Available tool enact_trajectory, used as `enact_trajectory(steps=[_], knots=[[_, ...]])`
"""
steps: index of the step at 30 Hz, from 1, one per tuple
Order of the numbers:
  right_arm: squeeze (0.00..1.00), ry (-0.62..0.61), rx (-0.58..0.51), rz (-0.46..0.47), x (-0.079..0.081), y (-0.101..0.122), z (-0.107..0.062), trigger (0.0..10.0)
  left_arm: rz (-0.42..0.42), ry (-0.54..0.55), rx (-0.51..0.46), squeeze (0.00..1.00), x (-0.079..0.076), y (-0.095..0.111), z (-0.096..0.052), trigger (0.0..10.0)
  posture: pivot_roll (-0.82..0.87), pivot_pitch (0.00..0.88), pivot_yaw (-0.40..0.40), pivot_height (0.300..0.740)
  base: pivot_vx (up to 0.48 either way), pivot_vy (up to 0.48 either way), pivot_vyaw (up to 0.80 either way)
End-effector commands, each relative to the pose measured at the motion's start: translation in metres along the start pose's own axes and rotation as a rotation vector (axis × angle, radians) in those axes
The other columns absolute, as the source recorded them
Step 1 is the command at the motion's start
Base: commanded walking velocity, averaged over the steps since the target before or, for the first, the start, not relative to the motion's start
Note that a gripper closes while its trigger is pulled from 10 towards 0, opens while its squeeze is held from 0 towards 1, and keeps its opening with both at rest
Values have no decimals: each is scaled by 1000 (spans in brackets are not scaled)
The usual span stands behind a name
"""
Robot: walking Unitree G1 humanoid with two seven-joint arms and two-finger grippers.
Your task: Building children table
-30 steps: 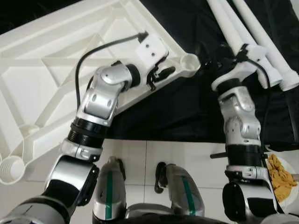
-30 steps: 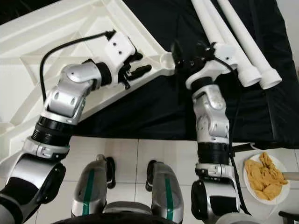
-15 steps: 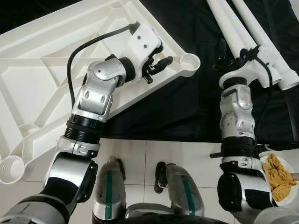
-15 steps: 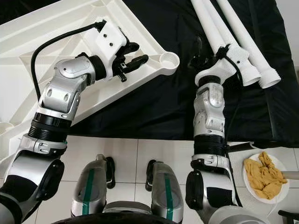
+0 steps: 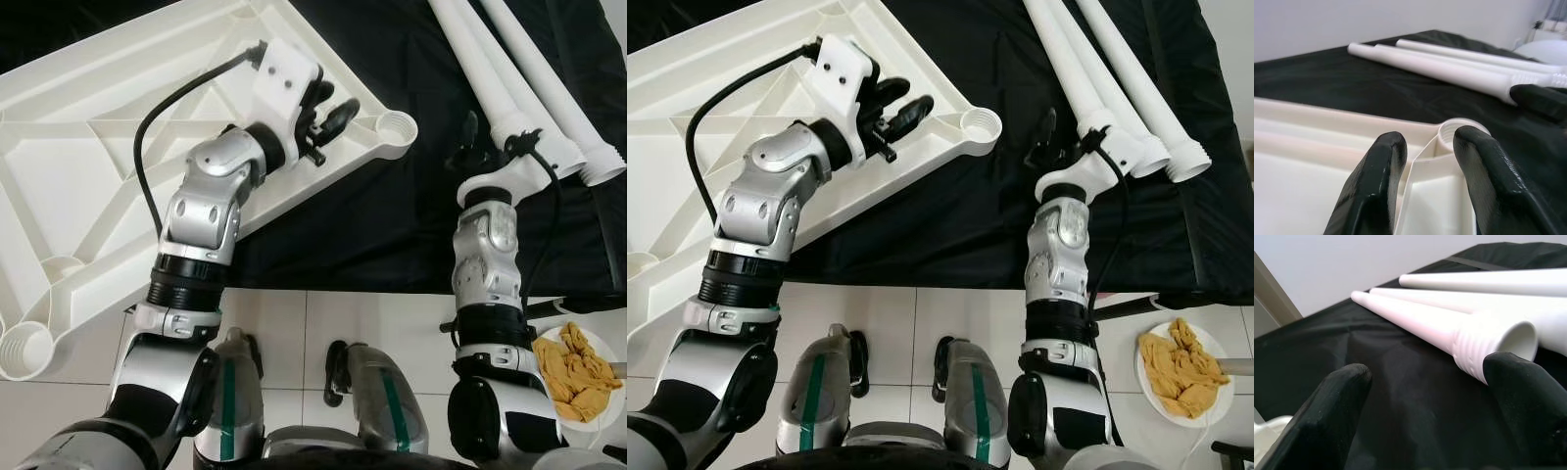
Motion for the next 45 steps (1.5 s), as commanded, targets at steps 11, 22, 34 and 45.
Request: enact_trajectory(steps=[11, 22, 34, 45], knots=[[0, -133, -11, -23, -25, -7, -20, 10000, 52, -24, 59, 0, -24, -24, -1, 10000, 27, 58, -23, 740, 0, 0, 0], [0, -140, 4, -11, -34, -8, -8, 10000, 109, -42, 104, 0, -35, -36, -5, 10000, 36, 67, -30, 740, 0, 0, 0], [0, -91, 20, -6, -36, -8, 5, 10000, 127, -17, 121, 0, -32, -40, -9, 10000, 51, 72, -25, 740, 0, 0, 0], [0, -44, 59, 25, -30, -13, 20, 10000, 155, 3, 123, 0, -28, -37, -9, 10000, 71, 62, -22, 740, 0, 0, 0]])
Point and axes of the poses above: a point about 5 cm out from each wrist's last joint towards the gripper, its own z axis pointing out of the wrist towards the gripper, its own y axis along the axis of the wrist's last joint, x = y × z, the point moved 4 cm from there along z, pointing out of the wrist towards the gripper, and after that the axes turned 12 degrees about -z, right-handed, at the moved point
